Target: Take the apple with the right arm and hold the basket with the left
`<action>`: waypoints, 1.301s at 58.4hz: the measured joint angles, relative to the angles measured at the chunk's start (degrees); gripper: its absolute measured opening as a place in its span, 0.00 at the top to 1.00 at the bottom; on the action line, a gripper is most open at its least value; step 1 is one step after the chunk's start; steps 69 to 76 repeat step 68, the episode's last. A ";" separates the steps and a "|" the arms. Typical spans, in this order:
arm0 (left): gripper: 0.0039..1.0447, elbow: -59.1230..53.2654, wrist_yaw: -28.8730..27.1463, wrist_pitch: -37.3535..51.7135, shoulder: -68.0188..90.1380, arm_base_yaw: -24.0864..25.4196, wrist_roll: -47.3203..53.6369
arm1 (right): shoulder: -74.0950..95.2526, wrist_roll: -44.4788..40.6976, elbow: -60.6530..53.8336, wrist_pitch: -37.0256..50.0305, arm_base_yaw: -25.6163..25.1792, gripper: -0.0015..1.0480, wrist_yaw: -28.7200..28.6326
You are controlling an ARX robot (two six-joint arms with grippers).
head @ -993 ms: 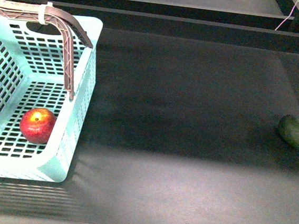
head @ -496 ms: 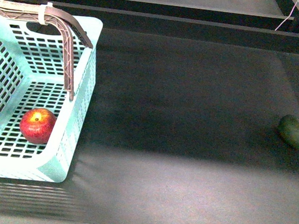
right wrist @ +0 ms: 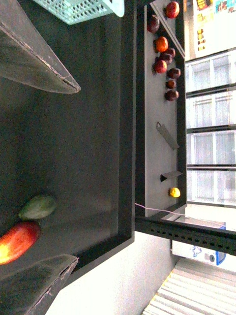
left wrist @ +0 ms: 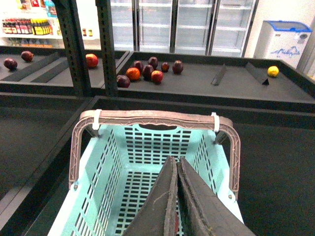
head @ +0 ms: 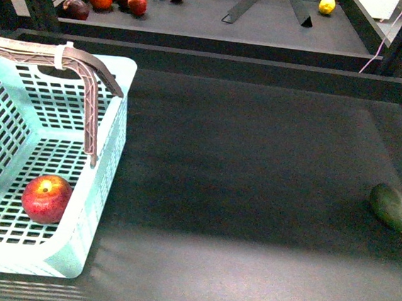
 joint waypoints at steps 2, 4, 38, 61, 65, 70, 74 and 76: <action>0.97 0.00 0.02 -0.20 -0.59 0.00 0.00 | -0.02 0.00 0.00 0.00 0.00 0.08 -0.02; 0.97 0.00 0.00 -0.26 -0.70 0.00 0.00 | -0.02 0.00 0.00 0.00 0.00 0.08 -0.02; 0.67 0.00 0.00 -0.37 -0.90 0.00 0.00 | -0.02 0.00 0.00 0.00 0.00 0.08 -0.02; 0.07 0.00 0.00 -0.37 -0.90 0.00 0.09 | -0.02 0.00 0.00 0.00 0.00 0.08 -0.02; 0.07 0.00 0.00 -0.37 -0.90 0.00 0.11 | -0.02 0.00 0.00 0.00 0.00 0.08 -0.02; 0.07 0.00 0.00 -0.37 -0.90 0.00 0.11 | -0.02 0.00 0.00 0.00 0.00 0.08 -0.02; 0.07 0.00 0.00 -0.37 -0.90 0.00 0.11 | -0.02 0.00 0.00 0.00 0.00 0.08 -0.02; 0.07 0.00 0.00 -0.37 -0.90 0.00 0.11 | -0.02 0.00 0.00 0.00 0.00 0.08 -0.02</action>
